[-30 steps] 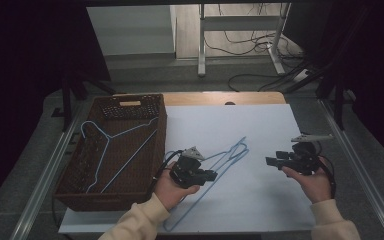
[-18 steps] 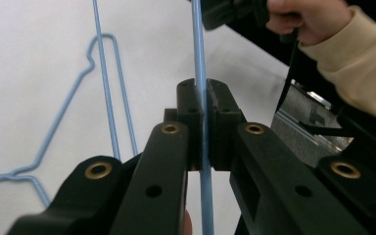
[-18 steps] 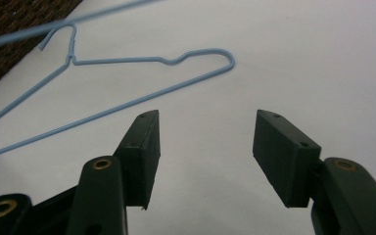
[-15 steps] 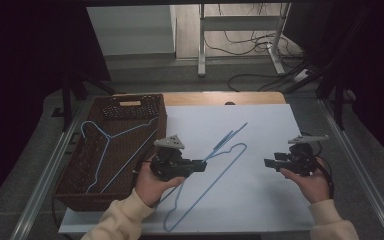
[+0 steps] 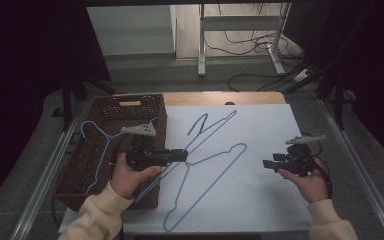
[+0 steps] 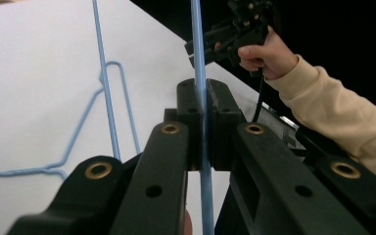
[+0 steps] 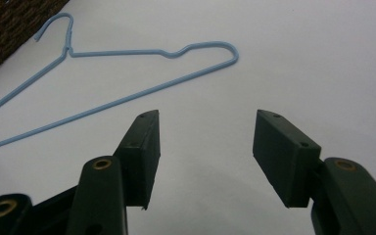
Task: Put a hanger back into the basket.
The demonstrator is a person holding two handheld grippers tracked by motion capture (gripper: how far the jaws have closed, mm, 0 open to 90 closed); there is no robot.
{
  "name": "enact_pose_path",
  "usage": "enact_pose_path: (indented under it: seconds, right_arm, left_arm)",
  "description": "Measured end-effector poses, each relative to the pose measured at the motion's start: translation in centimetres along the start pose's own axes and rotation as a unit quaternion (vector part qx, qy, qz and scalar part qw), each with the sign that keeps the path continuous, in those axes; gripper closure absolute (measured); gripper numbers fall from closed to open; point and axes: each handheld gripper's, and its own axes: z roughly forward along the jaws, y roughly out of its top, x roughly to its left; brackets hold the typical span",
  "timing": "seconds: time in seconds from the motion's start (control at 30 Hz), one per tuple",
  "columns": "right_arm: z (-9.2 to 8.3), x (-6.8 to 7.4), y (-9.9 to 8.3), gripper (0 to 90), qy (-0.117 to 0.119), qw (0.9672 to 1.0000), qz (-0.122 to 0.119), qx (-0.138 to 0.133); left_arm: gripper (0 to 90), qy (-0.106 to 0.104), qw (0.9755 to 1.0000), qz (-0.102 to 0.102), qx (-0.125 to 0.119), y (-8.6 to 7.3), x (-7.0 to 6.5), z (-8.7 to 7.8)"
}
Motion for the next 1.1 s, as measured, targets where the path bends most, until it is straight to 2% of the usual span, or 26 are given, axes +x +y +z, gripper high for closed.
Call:
enact_pose_path:
  seconds: [0.1,0.13,0.17,0.3,0.33,0.37,0.4,0.43,0.47,0.5,0.57,0.6,0.67,0.83,0.93,1.1]
  right_arm:
    - [0.0,0.0,0.0,44.2,0.0,1.0,0.0,0.0]
    - [0.1,0.0,0.0,44.1,0.0,1.0,0.0,0.001]
    - [0.1,0.0,0.0,44.1,0.0,1.0,0.0,0.001]
    - [0.1,0.0,0.0,44.2,0.0,1.0,0.0,0.003]
    - [0.2,0.0,0.0,44.1,0.0,1.0,-0.001,0.003]
    - [0.2,0.0,0.0,44.1,0.0,1.0,-0.001,0.003]
    - [0.2,0.0,0.0,44.1,0.0,1.0,-0.002,0.003]
    - [0.2,0.0,0.0,44.1,0.0,1.0,-0.002,0.003]
    - [0.2,0.1,0.0,43.9,0.0,1.0,-0.001,0.004]
    - [0.2,0.1,0.0,43.9,-0.001,1.0,-0.001,0.004]
    - [0.2,0.1,0.0,43.7,-0.001,1.0,0.0,0.004]
    - [0.2,0.1,0.0,43.6,-0.001,1.0,0.0,0.004]
    - [0.3,0.1,0.0,43.3,-0.001,1.0,0.001,0.005]
    - [0.4,0.2,0.0,42.5,-0.002,1.0,0.0,0.006]
    - [0.6,0.2,0.0,41.5,-0.003,0.9999,-0.002,0.01]
    - [0.6,0.2,0.0,41.2,-0.004,0.9999,0.0,0.01]
  left_arm:
    - [86.4,0.001,1.0,-0.003,-0.008,0.1,0.3,-0.9]
    - [86.4,0.003,0.9997,-0.01,-0.02,0.2,0.7,-2.2]
    - [86.4,0.003,0.9997,-0.01,-0.02,0.2,0.7,-2.2]
    - [86.4,0.011,0.9989,-0.02,-0.042,0.1,1.7,-4.8]
    - [86.3,0.014,0.9982,-0.026,-0.052,-0.2,2.2,-6.0]
    - [86.3,0.014,0.9982,-0.026,-0.052,-0.2,2.2,-6.0]
    - [86.4,0.021,0.9977,-0.03,-0.057,-0.6,2.8,-7.0]
    - [86.4,0.021,0.9977,-0.03,-0.057,-0.6,2.8,-7.0]
    - [86.4,0.032,0.9968,-0.038,-0.062,-1.2,3.5,-8.1]
    - [86.4,0.032,0.9968,-0.038,-0.062,-1.2,3.5,-8.1]
    - [86.4,0.045,0.9952,-0.053,-0.069,-2.3,4.7,-9.4]
    - [86.3,0.045,0.9952,-0.053,-0.069,-2.3,4.7,-9.4]
    - [86.3,0.053,0.9933,-0.069,-0.076,-3.4,5.8,-10.5]
    - [86.3,0.054,0.992,-0.084,-0.076,-4.6,7.1,-11.3]
    - [86.3,0.051,0.9904,-0.1,-0.081,-5.8,8.3,-11.9]
    - [86.3,0.058,0.9887,-0.108,-0.087,-6.5,9.0,-12.7]
